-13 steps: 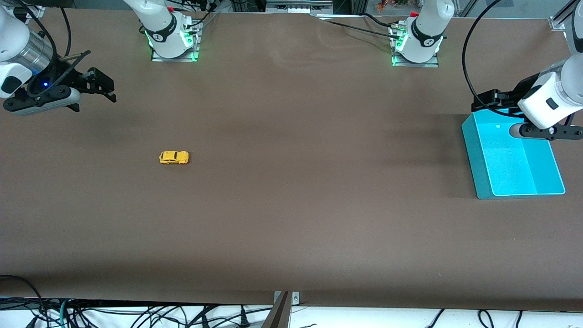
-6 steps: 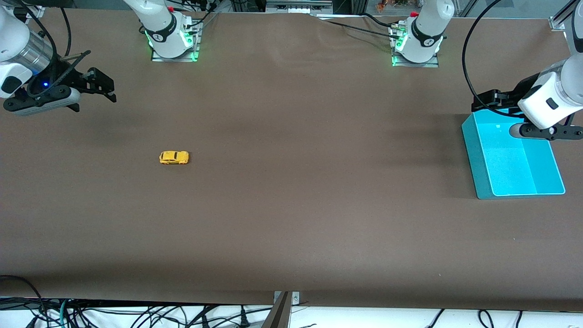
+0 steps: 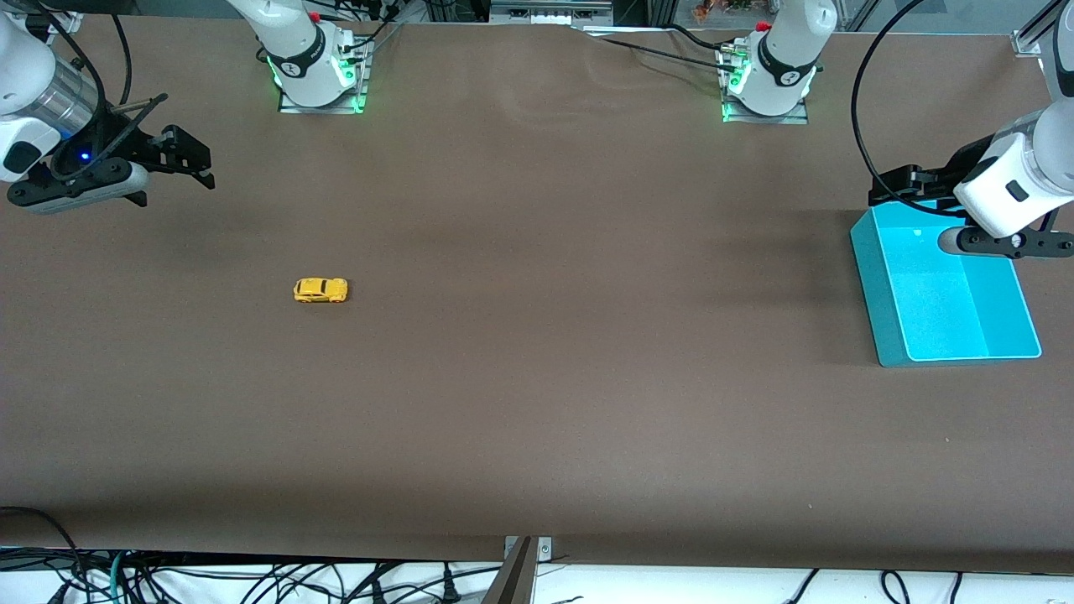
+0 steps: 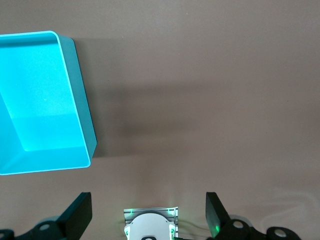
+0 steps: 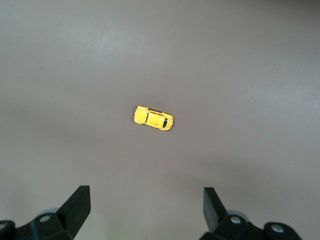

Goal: Wind and store yellow beetle car

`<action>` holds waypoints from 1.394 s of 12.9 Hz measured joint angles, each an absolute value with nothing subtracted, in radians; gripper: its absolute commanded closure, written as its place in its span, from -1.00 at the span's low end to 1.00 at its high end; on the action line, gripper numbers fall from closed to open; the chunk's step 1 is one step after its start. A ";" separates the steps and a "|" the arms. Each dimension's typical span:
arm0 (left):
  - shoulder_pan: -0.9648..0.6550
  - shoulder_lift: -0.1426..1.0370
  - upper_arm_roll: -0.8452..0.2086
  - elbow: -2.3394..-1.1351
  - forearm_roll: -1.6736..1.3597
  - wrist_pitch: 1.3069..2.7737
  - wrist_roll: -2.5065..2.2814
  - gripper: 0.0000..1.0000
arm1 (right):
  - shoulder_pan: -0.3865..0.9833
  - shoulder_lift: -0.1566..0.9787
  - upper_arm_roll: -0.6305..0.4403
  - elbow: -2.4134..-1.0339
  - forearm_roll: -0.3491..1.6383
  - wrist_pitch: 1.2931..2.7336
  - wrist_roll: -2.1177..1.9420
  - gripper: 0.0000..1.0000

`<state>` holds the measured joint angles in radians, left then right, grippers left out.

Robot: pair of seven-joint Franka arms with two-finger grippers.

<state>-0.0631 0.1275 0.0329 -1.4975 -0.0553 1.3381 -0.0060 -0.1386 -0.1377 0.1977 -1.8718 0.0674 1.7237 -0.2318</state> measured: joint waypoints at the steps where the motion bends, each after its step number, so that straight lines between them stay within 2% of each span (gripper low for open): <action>1: -0.063 0.128 0.033 -1.498 -0.055 1.338 -0.006 -1.00 | -0.139 -0.137 0.198 -1.872 0.067 1.724 -0.232 -1.00; 14: -0.062 0.128 0.034 -1.497 -0.055 1.338 -0.006 -1.00 | -0.139 -0.105 0.200 -1.875 0.067 1.775 -0.232 -1.00; 18: -0.062 0.128 0.034 -1.497 -0.055 1.338 -0.006 -1.00 | -0.137 -0.072 0.216 -1.977 0.066 1.894 -0.312 -1.00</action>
<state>-0.0619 0.1282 0.0340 -1.4973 -0.0553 1.3381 -0.0059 -0.1374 -0.0717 0.2159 -1.9774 0.0660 1.8943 -0.3119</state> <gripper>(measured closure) 0.000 0.000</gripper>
